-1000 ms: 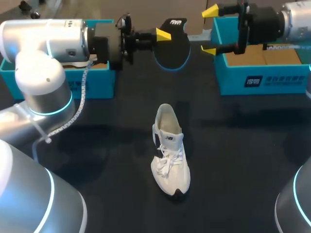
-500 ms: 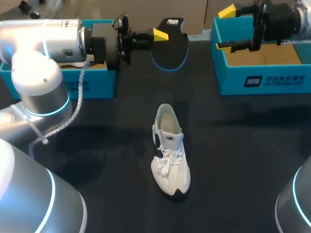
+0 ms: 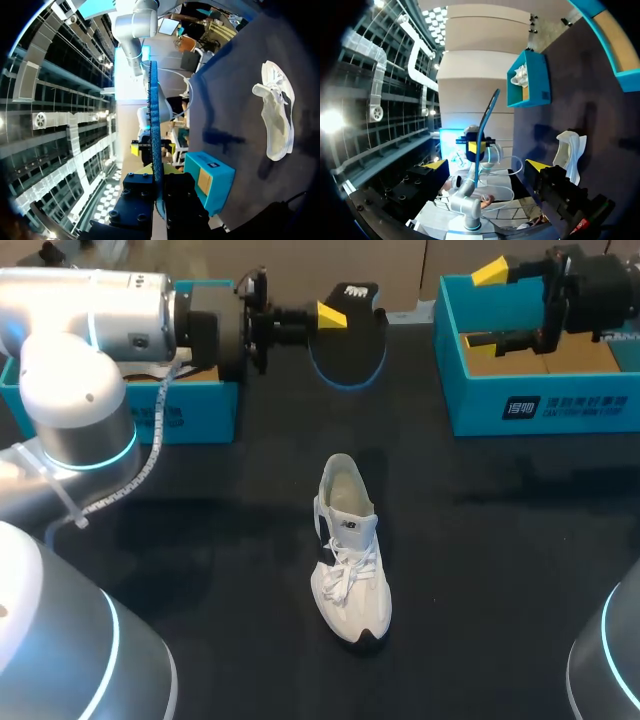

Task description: Take the shoe out of the shoebox, open the shoe tongue, remove and reinsert the insole, then place the shoe into the shoebox

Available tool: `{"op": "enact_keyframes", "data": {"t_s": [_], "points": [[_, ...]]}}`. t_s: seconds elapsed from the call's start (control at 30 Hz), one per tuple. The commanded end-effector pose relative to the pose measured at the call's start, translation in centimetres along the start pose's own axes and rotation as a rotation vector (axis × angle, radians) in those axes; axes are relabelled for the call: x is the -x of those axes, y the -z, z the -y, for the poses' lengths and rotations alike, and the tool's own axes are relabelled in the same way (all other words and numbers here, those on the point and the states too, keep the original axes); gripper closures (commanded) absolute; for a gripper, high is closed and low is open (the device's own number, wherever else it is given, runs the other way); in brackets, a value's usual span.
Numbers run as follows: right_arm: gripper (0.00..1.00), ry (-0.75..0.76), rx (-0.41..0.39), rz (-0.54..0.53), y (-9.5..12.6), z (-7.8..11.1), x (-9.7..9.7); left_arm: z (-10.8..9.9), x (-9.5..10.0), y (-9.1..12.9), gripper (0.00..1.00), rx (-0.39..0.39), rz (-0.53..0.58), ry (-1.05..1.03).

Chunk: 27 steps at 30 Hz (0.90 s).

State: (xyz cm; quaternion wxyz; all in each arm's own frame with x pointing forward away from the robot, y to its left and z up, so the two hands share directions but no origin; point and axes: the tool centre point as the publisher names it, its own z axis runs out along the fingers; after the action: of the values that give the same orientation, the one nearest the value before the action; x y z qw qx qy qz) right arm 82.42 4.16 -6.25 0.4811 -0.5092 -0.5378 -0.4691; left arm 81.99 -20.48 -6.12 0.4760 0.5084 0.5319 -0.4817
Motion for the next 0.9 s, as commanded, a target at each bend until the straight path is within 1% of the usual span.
{"op": "enact_keyframes", "data": {"t_s": [0.03, 0.57, 0.63, 0.67, 0.7, 0.73, 0.77, 0.83, 0.87, 0.9], "points": [[0.00, 0.000, 0.001, 0.003, -0.09, 0.02, -0.01, -0.23, 0.07, -0.12, 1.00, -0.004, -0.004, 0.000], [0.00, 0.000, 0.001, 0.003, -0.09, 0.02, -0.01, -0.23, 0.07, -0.12, 1.00, -0.004, -0.004, 0.000], [0.00, 0.000, 0.001, 0.003, -0.09, 0.02, -0.01, -0.05, -0.16, -0.18, 1.00, -0.028, -0.029, 0.123], [0.00, 0.000, 0.001, 0.003, -0.09, 0.02, -0.01, -0.02, -0.41, -0.22, 1.00, -0.018, -0.042, 0.195], [0.00, 0.000, 0.001, 0.003, -0.09, 0.02, -0.01, -0.09, -0.53, -0.22, 1.00, -0.041, -0.015, 0.259], [0.00, 0.000, 0.001, 0.003, -0.09, 0.02, -0.01, -0.08, -0.55, -0.23, 1.00, -0.042, -0.011, 0.346], [0.00, 0.000, 0.001, 0.003, -0.09, 0.02, -0.01, 0.01, -0.44, -0.24, 1.00, -0.046, -0.013, 0.362], [0.00, 0.000, 0.001, 0.003, -0.09, 0.02, -0.01, 0.27, -0.18, -0.28, 1.00, -0.054, -0.021, 0.487], [0.00, 0.000, 0.001, 0.003, -0.09, 0.02, -0.01, 0.48, -0.09, -0.32, 1.00, -0.059, -0.021, 0.494], [0.00, 0.000, 0.001, 0.003, -0.09, 0.02, -0.01, 0.73, -0.05, -0.40, 1.00, -0.064, -0.009, 0.571]]}}
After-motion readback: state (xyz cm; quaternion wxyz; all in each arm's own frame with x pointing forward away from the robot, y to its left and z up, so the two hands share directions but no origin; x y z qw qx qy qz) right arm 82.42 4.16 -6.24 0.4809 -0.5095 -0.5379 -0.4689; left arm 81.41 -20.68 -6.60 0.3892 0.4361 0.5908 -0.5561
